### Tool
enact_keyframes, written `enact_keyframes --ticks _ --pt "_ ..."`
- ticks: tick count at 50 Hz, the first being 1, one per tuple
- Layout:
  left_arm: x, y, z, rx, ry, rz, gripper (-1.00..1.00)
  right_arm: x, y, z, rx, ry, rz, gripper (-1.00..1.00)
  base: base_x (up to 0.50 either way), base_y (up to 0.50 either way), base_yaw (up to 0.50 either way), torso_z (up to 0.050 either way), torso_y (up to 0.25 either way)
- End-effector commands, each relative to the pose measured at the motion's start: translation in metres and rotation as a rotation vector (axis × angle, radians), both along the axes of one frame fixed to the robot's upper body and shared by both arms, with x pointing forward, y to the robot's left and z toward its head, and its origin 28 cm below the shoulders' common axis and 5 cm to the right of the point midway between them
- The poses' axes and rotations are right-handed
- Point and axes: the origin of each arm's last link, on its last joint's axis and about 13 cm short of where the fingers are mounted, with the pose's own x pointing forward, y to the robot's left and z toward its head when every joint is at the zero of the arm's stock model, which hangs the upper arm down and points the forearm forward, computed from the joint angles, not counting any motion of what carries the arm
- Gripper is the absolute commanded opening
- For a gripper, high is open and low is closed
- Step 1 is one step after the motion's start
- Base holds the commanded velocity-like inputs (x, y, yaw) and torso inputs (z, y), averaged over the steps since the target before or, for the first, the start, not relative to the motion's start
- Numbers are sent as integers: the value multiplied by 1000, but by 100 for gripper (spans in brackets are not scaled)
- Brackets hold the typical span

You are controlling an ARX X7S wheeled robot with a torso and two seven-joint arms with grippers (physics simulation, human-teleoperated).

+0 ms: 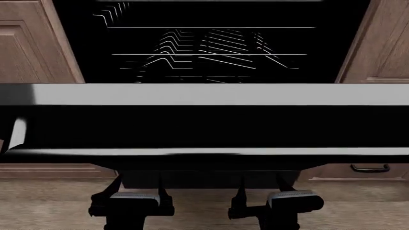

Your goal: Close the dishwasher door

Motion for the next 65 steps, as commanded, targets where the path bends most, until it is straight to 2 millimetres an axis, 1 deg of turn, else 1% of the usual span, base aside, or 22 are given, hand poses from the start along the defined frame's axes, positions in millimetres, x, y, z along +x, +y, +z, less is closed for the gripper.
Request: enact_keyframes --ticks 1,29,40,47,57,65 --pt "0 0 0 0 -1 1 100 0 0 0 0 1 1 100 0 0 0 0 0" --pt "1 0 1 3 -5 6 100 1 1 1 15 3 5 100 0 0 0 0 0" --pt "4 1 4 -10 -21 2 100 1 -1 8 30 -7 -1 100 0 0 0 0 0" --pt "8 1 1 -4 -16 5 100 4 0 9 32 -6 -9 100 0 0 0 0 0" --pt "5 0 5 -11 -25 0 100 3 0 12 37 -14 -10 100 0 0 0 0 0" --pt "4 1 11 -25 -43 -2 100 2 1 18 48 -30 -13 100 0 0 0 0 0"
